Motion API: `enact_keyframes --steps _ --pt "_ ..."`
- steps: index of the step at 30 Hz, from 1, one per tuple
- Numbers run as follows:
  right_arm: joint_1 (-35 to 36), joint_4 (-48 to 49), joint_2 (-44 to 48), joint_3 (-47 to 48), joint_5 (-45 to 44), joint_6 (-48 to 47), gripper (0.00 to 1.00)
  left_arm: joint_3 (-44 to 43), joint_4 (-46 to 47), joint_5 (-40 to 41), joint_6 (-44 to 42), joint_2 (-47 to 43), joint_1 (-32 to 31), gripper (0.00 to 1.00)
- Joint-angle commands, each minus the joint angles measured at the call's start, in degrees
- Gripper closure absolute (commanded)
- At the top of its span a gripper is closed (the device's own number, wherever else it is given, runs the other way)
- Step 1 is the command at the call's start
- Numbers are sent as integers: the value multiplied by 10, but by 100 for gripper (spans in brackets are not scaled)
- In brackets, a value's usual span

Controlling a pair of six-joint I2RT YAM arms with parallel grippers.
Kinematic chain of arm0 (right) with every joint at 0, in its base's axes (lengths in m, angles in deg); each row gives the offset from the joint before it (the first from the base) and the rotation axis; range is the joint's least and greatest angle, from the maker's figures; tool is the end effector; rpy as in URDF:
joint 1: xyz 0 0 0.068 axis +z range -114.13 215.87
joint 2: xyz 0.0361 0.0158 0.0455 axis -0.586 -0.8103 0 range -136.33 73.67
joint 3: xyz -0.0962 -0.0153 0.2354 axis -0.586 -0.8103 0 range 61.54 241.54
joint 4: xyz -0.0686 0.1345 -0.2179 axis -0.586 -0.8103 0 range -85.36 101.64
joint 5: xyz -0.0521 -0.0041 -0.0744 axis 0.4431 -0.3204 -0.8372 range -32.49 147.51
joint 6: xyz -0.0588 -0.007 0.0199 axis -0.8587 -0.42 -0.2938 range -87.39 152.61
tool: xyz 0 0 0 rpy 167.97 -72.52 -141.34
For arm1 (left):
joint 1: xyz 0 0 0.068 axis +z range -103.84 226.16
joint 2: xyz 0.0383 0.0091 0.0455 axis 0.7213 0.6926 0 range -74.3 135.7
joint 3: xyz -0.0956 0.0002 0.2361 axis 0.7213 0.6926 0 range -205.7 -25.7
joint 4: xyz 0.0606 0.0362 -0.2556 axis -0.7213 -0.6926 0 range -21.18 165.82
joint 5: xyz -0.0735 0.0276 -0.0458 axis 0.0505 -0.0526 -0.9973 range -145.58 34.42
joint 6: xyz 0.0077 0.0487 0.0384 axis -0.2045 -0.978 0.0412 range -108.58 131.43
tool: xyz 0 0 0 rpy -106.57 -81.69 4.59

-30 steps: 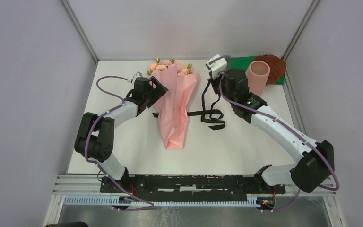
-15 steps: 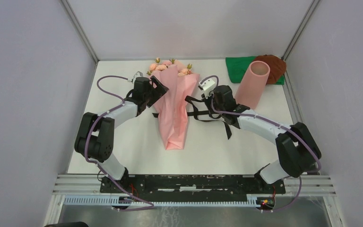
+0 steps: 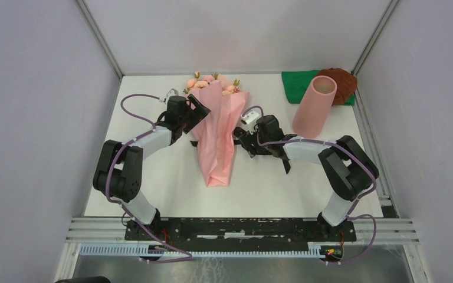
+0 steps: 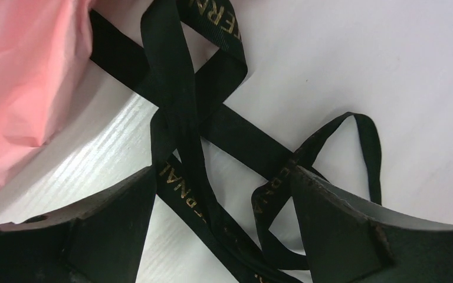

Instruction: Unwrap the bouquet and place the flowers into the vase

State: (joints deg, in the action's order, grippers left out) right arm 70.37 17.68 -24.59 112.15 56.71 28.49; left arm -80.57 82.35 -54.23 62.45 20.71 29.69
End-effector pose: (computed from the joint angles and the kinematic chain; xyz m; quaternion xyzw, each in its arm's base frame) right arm 0.2955 0.2024 0.1320 -0.2989 0.8618 0.1012 0.3972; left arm 0.3567 -0.1043 0.1759 -0.2671 0.8399 -0.2538 0.3986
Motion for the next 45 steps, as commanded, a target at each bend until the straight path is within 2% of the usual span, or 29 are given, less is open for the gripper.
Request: enact_keyframes --steps 1,10,11,14,15,17,22,27,32,40,45 --pt "2 33 -21 14 5 6 10 4 22 -2 -27 3 2 4" --pt "-6 32 -60 27 -2 14 13 15 42 -11 -26 7 2 5" --pt "-8 30 -66 31 4 16 19 15 43 -11 -26 7 2 5" --pt "-8 26 -79 32 30 27 71 15 42 -11 -27 5 3 5" --pt "-8 26 -76 27 41 31 83 15 42 -11 -27 4 3 5" --pt "-7 29 -66 9 58 36 100 15 42 -11 -28 5 4 5" --pt "-7 24 11 -56 52 48 100 13 48 -27 -26 13 4 5" --pt "-8 -19 146 -123 -20 72 100 13 56 -35 -23 14 5 5" --pt "-10 -87 263 -150 -108 77 100 10 68 -46 -14 18 3 5" --pt "-52 -193 379 -133 -245 91 100 5 61 -43 -16 6 3 5" --pt "-75 -238 459 -55 -271 74 100 1 60 -44 -15 8 4 5"
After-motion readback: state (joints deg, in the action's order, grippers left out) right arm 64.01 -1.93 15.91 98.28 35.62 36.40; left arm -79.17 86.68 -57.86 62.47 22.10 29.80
